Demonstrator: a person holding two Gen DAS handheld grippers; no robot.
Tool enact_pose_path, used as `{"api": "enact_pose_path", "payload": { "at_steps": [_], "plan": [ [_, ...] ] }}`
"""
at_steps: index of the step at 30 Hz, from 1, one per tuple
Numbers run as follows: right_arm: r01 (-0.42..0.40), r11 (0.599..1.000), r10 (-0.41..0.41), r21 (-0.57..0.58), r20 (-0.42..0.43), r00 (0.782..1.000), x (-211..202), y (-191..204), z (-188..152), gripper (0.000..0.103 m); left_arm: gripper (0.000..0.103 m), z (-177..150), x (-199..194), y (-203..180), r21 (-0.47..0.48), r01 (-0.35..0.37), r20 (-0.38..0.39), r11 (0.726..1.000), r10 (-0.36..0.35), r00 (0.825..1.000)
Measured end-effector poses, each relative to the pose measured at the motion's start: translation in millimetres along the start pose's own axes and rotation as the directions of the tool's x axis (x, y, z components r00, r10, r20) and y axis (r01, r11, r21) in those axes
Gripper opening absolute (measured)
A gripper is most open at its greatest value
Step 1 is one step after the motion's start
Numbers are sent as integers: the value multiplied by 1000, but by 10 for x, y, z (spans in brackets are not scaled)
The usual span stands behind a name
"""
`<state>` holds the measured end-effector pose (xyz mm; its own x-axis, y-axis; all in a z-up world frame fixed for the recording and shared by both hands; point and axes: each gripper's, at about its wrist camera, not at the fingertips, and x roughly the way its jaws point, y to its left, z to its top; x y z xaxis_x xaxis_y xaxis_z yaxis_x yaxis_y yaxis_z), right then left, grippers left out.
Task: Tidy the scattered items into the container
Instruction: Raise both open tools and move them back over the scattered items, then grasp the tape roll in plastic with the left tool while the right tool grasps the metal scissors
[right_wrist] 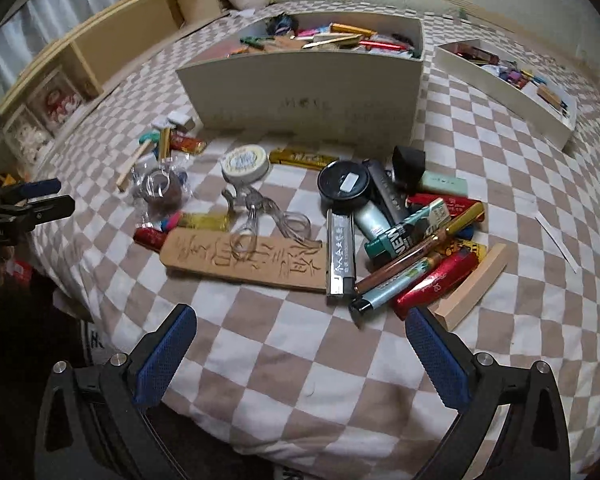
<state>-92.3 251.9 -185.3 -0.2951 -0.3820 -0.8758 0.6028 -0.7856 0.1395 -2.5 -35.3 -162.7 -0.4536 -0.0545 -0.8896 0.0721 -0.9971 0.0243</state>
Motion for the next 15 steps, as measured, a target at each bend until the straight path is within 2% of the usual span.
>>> {"api": "enact_pose_path", "payload": {
  "at_steps": [4,7,9,13,15],
  "plan": [
    [-18,1000,18,-21,-17,1000,61,15,-5,103,103,-94,184,-107,17,-3,-44,1000,4,999],
    [-49,998,49,-33,-14,999,103,51,22,103,103,-74,306,-194,22,-10,-30,1000,10,1000],
    [-78,996,78,-43,-12,997,149,87,57,103,103,0,434,-239,-17,-49,-2,999,49,999],
    [-75,996,75,-51,-6,997,208,121,100,103,103,96,657,-273,-92,-12,-4,996,12,1000],
    [-86,995,86,-51,-10,996,223,111,95,103,102,126,725,-282,-116,-15,-2,993,15,1000]
  ]
}}
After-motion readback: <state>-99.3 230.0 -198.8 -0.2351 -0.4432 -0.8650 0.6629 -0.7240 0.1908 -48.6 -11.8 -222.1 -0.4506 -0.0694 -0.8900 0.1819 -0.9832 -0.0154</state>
